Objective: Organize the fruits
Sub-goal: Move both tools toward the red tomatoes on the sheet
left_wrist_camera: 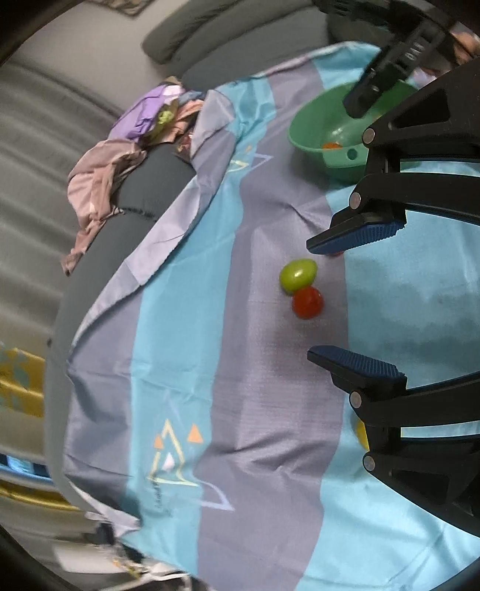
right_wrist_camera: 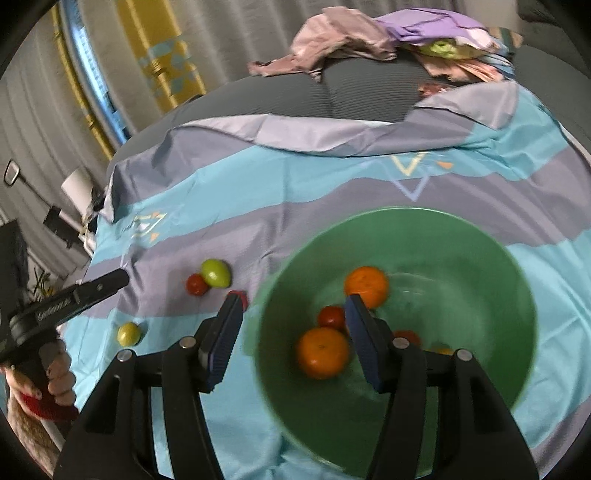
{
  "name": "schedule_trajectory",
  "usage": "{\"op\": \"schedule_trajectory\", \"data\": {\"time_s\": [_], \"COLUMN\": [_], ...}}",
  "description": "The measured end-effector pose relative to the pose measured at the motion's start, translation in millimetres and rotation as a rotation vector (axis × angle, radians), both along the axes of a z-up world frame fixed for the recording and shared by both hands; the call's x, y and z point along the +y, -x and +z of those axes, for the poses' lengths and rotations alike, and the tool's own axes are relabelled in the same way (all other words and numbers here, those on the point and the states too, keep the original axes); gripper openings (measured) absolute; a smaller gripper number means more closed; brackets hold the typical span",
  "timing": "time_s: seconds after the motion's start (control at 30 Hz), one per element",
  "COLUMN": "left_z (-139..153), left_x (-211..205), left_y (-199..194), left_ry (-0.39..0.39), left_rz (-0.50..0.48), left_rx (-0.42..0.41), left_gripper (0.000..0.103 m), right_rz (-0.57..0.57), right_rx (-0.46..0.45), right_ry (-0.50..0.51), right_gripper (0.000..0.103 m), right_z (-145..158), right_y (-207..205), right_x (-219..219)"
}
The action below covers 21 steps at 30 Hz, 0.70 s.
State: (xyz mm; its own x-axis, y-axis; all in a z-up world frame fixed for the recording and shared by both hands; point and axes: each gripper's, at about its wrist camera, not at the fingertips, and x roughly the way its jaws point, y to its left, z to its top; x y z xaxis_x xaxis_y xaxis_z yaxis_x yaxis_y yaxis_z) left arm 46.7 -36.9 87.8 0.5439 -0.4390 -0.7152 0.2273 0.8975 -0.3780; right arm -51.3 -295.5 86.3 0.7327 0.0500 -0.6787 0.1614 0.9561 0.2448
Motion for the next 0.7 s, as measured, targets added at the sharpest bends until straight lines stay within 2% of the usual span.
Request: {"op": "schedule_trajectory", "data": {"time_s": [0.13,0.27,0.33,0.4,0.43,0.57,0.7], "left_z": [-10,-22,-29,-34,-38,-48,-60], "left_x": [14,14,8,3,0,-7,-14], "left_y": [-17,-30,-36,-41,-44,-55,-63], "left_ry": [0.073,0.102,0.099,0.097,0.098,0.118,0.125], "left_rz": [0.04,0.056,0.038,0.021,0.011,-0.014,-0.047], "left_rx": [0.055,0.104,0.124,0.138,0.146,0.175,0.216], "left_gripper": [0.05,0.05,0.05,0.05,0.05,0.05,0.05], "right_rz": [0.096,0.177,0.198,0.226,0.248,0.217,0.201], "right_rx": [-0.015,0.032,0.077,0.122,0.142,0.213,0.228], "right_ry": [0.018,0.04,0.061,0.097,0.123,0.195,0.278], "right_gripper": [0.058,0.057,0.052,0.041,0.039,0.039,0.039], "right_z": [8,0,-11,-22,-29,-48,-54], "right_y": [-8,-29,-42,-53,-58,-78,-89], "right_x": [29,61,74,87,93,96,102]}}
